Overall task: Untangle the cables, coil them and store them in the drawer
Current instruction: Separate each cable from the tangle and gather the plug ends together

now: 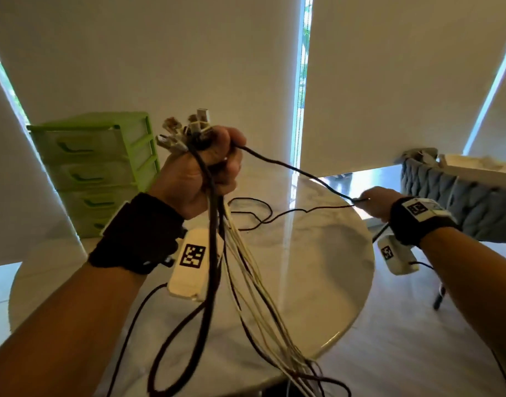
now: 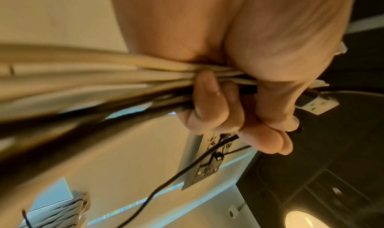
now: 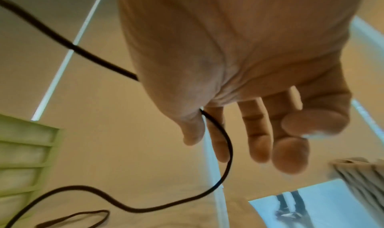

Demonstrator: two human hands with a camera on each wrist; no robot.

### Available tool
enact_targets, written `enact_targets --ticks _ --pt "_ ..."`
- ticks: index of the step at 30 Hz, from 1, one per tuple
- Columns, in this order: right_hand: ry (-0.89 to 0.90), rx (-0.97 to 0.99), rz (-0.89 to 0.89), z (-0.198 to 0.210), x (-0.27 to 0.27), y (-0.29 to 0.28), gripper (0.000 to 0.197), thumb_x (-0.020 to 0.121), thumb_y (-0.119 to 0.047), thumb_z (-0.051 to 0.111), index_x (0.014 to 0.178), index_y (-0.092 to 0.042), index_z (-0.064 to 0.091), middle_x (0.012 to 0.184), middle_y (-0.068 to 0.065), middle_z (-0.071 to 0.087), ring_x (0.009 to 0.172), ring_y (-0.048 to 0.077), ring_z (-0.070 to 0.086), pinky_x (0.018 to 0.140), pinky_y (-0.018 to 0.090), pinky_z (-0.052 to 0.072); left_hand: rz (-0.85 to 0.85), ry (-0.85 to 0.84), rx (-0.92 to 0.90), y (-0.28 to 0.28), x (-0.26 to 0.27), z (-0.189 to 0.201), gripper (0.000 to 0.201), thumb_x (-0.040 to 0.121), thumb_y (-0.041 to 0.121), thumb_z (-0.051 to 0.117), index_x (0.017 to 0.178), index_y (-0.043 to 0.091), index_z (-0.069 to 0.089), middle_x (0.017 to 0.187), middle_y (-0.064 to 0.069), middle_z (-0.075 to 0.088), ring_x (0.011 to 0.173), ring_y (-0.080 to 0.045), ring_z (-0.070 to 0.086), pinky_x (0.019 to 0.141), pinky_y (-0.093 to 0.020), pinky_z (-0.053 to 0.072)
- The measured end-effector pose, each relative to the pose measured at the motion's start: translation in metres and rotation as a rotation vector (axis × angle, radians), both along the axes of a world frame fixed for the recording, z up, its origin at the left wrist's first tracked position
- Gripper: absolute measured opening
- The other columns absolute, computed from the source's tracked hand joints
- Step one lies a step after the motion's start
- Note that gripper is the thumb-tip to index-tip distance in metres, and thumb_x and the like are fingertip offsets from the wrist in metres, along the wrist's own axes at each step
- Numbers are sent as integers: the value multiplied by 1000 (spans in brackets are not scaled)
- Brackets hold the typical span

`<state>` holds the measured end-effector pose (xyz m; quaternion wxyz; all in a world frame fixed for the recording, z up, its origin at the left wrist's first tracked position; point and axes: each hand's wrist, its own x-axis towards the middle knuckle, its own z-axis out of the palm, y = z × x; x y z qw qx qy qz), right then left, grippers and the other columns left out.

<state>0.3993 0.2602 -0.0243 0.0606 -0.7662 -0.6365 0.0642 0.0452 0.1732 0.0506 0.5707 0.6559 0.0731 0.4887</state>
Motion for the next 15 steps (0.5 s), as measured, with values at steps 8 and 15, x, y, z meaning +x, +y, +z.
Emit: enact_targets --ticks 8,15 --pt "-165 38 -117 -23 40 1 25 92 -18 50 106 -4 66 109 13 64 98 33 61 85 35 50 486 28 -304 28 -9 -21 23 93 13 48 82 18 68 53 7 48 39 -1 25 35 -12 16" --pt "-288 87 333 -20 -62 -2 32 89 -19 54 120 -25 60 121 1 55 110 25 58 89 35 49 530 394 -242 36 22 -29 29 99 6 43 87 13 68 55 4 45 44 -6 25 38 -15 17"
